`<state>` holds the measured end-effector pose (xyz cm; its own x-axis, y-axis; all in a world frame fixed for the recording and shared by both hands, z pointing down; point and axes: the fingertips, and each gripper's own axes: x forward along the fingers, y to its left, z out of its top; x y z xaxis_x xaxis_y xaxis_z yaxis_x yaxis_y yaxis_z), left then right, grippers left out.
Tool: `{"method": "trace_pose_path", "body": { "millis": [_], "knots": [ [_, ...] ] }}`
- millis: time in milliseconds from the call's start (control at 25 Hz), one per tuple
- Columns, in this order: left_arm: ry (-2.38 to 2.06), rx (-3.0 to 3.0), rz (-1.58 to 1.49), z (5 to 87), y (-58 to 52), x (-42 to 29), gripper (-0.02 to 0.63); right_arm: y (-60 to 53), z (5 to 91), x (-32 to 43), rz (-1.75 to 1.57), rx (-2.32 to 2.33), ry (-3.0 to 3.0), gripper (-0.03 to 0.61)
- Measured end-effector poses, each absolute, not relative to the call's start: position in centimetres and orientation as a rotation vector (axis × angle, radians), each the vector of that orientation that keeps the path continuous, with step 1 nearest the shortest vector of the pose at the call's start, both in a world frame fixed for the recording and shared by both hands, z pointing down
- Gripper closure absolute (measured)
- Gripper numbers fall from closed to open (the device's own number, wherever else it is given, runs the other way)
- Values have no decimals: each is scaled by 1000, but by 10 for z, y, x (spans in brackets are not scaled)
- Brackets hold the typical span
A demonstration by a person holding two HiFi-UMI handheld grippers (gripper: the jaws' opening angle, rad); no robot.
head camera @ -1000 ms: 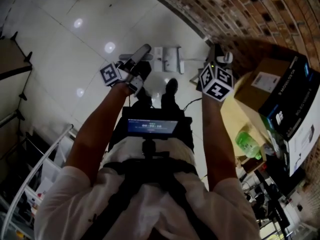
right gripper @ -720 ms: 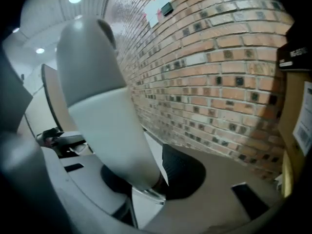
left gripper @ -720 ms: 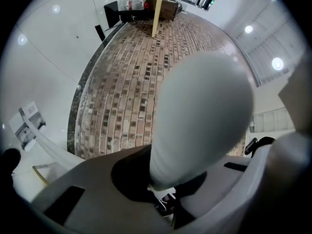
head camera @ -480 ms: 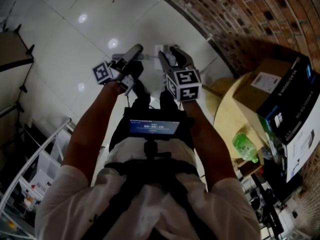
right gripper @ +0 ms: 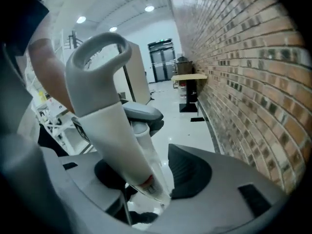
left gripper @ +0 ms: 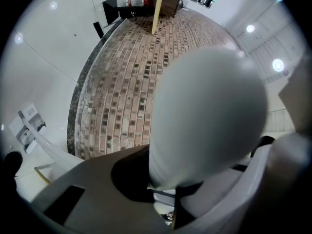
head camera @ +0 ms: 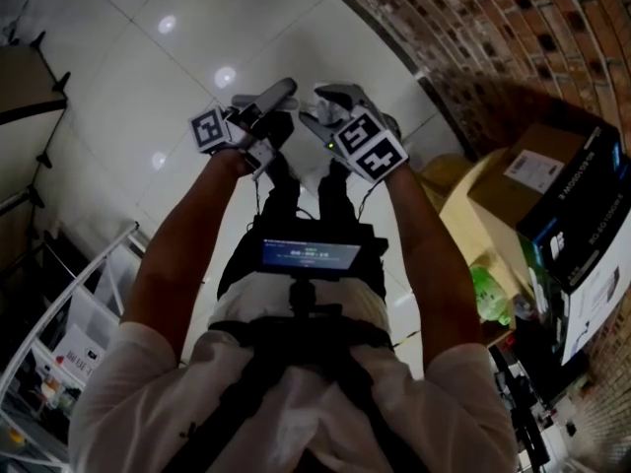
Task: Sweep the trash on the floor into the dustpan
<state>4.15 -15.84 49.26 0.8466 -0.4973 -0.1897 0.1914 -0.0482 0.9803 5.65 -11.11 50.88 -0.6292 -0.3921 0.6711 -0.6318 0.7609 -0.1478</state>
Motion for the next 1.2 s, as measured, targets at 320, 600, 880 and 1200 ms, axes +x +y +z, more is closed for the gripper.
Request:
{"method": "trace_pose_path", "body": {
  "millis": [320, 600, 880, 1200],
  "knots": [
    [-238, 1514, -566, 494, -159, 34, 588, -114, 537, 36, 225, 492, -2161, 364],
    [-234, 1501, -576, 494, -161, 26, 588, -121, 554, 27, 138, 474, -2100, 348],
    [-238, 1539, -564, 493, -169, 15, 588, -123, 570, 24, 163, 483, -2040, 333],
    [-228, 1559, -547, 493, -174, 6, 581, -117, 587, 23, 144, 426, -1970, 454]
  ]
}}
